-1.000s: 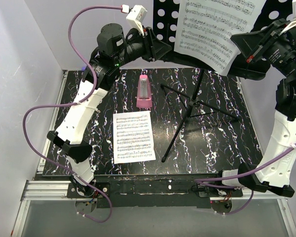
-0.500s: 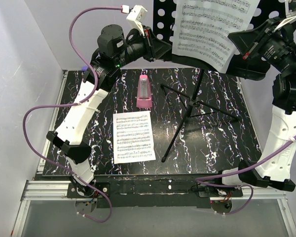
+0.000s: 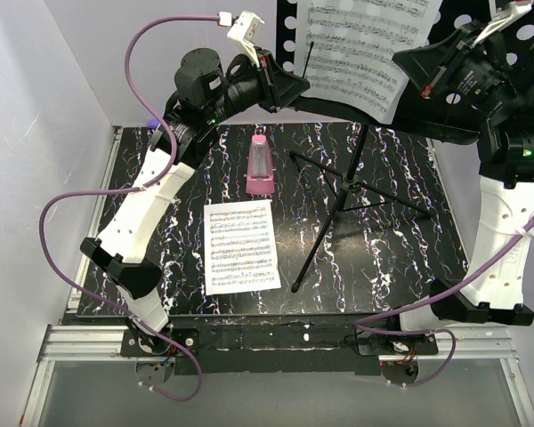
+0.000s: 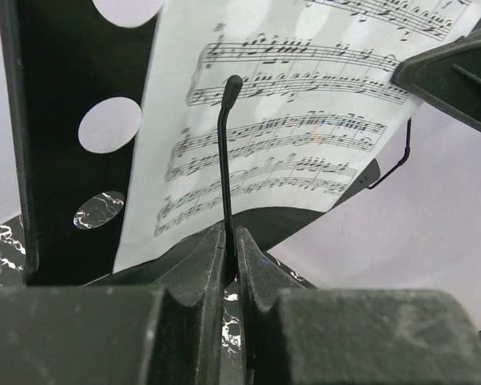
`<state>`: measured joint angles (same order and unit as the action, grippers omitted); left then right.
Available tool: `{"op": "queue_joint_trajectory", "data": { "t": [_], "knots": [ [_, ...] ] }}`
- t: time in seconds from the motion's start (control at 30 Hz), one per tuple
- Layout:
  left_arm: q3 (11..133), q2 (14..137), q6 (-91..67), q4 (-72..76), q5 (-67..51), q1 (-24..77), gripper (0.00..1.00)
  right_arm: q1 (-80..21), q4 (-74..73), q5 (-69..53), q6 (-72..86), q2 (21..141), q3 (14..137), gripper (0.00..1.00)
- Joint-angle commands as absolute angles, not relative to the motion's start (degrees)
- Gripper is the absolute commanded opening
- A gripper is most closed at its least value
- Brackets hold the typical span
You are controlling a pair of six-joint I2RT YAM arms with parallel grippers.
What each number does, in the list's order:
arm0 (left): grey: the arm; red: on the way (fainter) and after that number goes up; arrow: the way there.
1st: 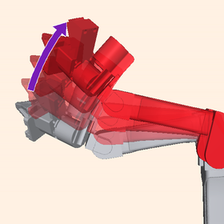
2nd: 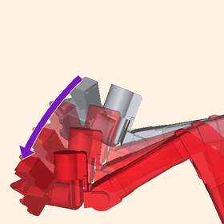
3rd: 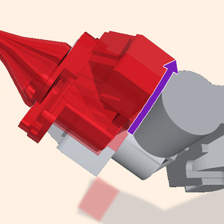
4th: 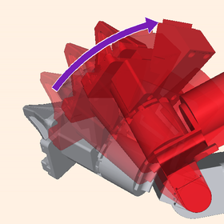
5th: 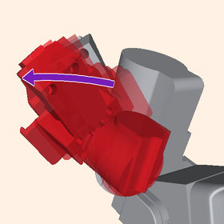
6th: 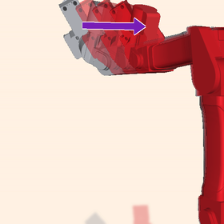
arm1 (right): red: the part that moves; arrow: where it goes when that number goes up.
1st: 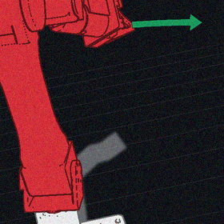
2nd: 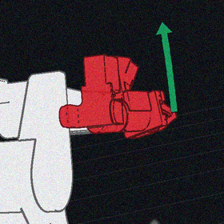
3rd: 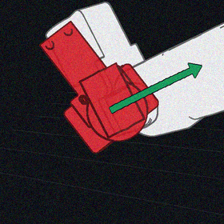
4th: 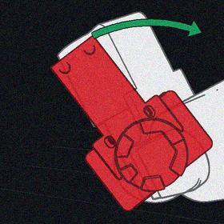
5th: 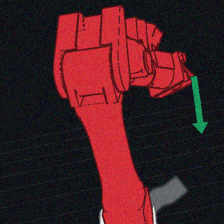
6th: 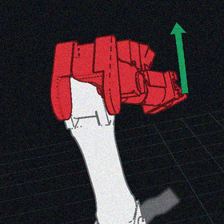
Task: Set up the instrument practice props
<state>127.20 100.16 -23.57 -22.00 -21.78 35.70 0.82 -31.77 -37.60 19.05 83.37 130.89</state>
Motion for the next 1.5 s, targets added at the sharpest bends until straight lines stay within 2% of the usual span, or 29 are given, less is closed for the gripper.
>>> {"op": "queue_joint_trajectory", "data": {
  "t": [0.0, 1.03, 1.17, 1.27, 1.33, 1.47],
  "knots": [
    [127.0, 97.2, -22.6, -20.5, -22.1, 35.3, 0.0, -2.5, -27.5, -36.5, 17.8, 84.8, 133.0, 0.01],
    [126.5, 97.5, -23.6, -20.2, -21.6, 35.3, 0.03, -6.8, -26.4, -32.8, 13.7, 87.9, 134.1, 0.01],
    [126.4, 97.5, -23.7, -20.2, -21.5, 35.3, 0.09, -6.9, -26.3, -32.6, 13.4, 88.0, 133.9, 0.01],
    [126.1, 97.3, -24.0, -20.2, -21.2, 35.3, 0.17, -7.0, -26.5, -32.6, 13.4, 87.7, 133.7, 0.02],
    [125.8, 97.1, -24.1, -20.2, -20.9, 35.3, 0.26, -7.0, -26.6, -32.7, 13.0, 87.4, 133.6, 0.13],
    [125.2, 96.2, -24.3, -20.2, -20.3, 35.3, 0.39, -6.9, -27.5, -32.4, 11.5, 85.7, 133.1, 0.27]
  ]
}}
